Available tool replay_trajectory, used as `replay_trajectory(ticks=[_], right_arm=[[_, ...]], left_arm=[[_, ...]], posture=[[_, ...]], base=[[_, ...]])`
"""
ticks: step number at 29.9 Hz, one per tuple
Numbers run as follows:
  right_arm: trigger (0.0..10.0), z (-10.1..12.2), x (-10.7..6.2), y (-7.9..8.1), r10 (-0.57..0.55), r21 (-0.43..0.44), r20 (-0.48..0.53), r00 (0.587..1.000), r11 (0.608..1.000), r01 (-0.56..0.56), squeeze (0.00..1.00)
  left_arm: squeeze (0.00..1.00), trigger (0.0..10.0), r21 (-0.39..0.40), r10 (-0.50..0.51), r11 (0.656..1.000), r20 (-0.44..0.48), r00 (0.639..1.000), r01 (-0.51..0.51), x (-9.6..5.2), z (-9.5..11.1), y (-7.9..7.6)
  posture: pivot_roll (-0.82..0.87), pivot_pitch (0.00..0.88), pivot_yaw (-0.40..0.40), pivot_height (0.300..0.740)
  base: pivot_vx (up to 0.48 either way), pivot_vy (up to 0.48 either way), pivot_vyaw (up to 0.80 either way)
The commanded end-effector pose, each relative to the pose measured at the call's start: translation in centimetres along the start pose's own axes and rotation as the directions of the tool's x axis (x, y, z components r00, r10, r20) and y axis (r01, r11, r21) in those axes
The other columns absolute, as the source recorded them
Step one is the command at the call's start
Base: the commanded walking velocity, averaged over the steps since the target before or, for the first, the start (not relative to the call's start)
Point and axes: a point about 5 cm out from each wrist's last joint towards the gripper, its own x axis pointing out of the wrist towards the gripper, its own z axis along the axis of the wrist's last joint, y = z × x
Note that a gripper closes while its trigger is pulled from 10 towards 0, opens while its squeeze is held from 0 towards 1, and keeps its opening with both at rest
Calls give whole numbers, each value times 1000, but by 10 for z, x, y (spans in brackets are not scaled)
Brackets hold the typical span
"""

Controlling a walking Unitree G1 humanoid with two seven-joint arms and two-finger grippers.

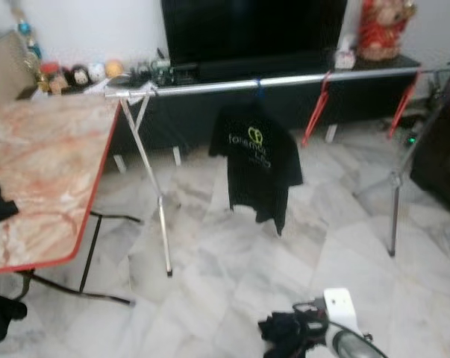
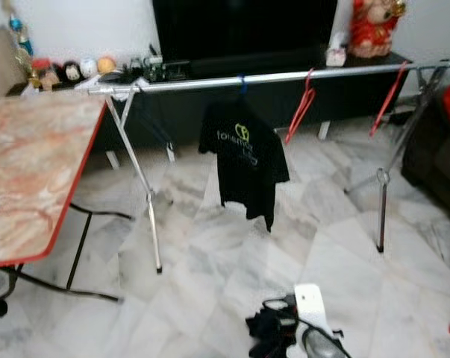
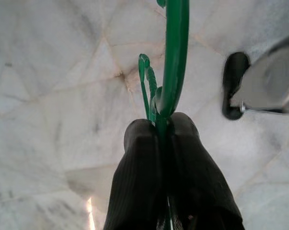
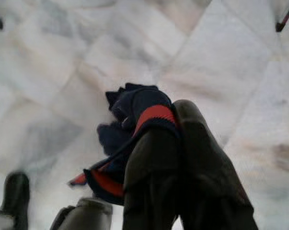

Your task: Hang hanger

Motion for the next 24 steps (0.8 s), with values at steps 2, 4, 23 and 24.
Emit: replay_trajectory(ticks=[2, 4, 23, 24], right_arm=[[10000, 7, 1, 3, 10, 2, 25, 1000, 1000, -10, 0], [10000, 7, 1, 3, 10, 2, 25, 1000, 1000, -10, 0], [10000, 8, 2, 3, 13, -2, 29, 1000, 1000, -13, 0], [10000, 8, 2, 3, 13, -2, 29, 999, 1000, -13, 0]], left_arm=[[0, 10000, -15, 12, 1000, -32, 999, -12, -1, -8, 4], [0, 10000, -15, 12, 1000, -33, 999, -12, -1, -8, 4], [0, 10000, -19, 14, 1000, -32, 999, -14, -1, -8, 4], [0, 10000, -19, 14, 1000, -32, 999, -14, -1, -8, 4]], posture=[[-38, 0, 10, 740], [-38, 0, 10, 740], [-39, 0, 7, 740], [-39, 0, 7, 740]], base=[[-300, 0, 0], [-300, 0, 0], [-302, 0, 0], [-304, 0, 0]])
